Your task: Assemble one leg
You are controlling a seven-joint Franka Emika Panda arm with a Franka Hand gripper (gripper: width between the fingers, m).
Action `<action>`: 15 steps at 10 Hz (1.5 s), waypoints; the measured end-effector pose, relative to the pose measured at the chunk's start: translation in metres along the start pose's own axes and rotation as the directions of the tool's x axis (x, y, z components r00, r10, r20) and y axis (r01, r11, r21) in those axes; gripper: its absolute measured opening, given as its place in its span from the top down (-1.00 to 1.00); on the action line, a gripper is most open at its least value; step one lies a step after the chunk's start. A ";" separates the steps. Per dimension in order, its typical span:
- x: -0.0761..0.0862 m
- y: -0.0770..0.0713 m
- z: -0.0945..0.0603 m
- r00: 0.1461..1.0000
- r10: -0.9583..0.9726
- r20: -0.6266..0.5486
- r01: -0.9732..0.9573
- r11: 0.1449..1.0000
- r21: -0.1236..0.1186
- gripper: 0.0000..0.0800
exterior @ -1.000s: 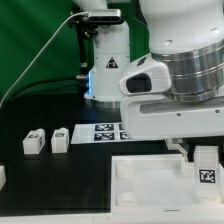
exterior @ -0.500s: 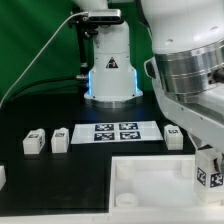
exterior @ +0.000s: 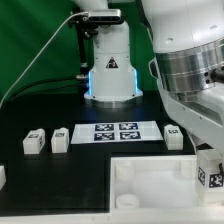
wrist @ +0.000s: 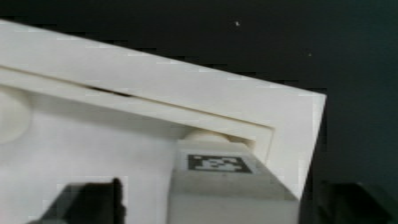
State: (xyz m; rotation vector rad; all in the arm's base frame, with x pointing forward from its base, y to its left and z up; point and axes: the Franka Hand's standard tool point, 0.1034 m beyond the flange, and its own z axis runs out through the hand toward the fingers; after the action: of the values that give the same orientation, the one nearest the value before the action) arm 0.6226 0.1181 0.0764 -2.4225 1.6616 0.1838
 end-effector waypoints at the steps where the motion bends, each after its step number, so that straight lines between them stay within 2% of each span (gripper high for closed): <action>1: 0.001 0.000 0.000 0.989 -0.149 -0.003 0.149 0.989 -0.003 -0.55; 2: 0.001 0.000 -0.003 0.947 -0.321 -0.026 0.320 0.947 -0.018 -0.60; 4: 0.002 0.000 -0.002 0.878 -0.479 -0.023 0.478 0.878 -0.025 -0.62; 5: 0.003 0.000 -0.002 0.801 -0.598 -0.023 0.597 0.801 -0.037 -0.62; 6: 0.003 0.000 -0.003 0.645 -0.764 -0.027 0.760 0.644 -0.088 -0.62; 7: 0.006 -0.002 -0.004 0.494 -0.869 -0.012 0.865 0.492 -0.100 -0.62; 8: 0.010 -0.003 -0.005 0.385 -0.923 0.000 0.918 0.383 -0.101 -0.62; 9: 0.010 -0.003 -0.004 0.364 -0.932 0.002 0.927 0.362 -0.099 -0.62; 10: 0.009 -0.002 -0.004 0.382 -0.924 0.000 0.919 0.380 -0.099 -0.31; 11: 0.010 -0.002 -0.004 0.401 -0.916 -0.002 0.911 0.400 -0.099 -0.31; 12: 0.010 -0.002 -0.004 0.418 -0.908 -0.004 0.904 0.416 -0.098 0.04; 13: 0.009 -0.002 -0.004 0.474 -0.881 -0.010 0.876 0.472 -0.096 0.27; 15: 0.010 -0.003 -0.004 0.680 -0.732 -0.035 0.727 0.680 -0.093 0.27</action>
Offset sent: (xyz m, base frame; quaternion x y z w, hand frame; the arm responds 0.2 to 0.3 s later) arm 0.0000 0.0000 0.0000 0.0000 0.0000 -0.1790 0.9838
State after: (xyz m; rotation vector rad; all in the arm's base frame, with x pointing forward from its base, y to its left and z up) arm 0.6288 0.1092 0.0779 -2.9533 0.5710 0.0270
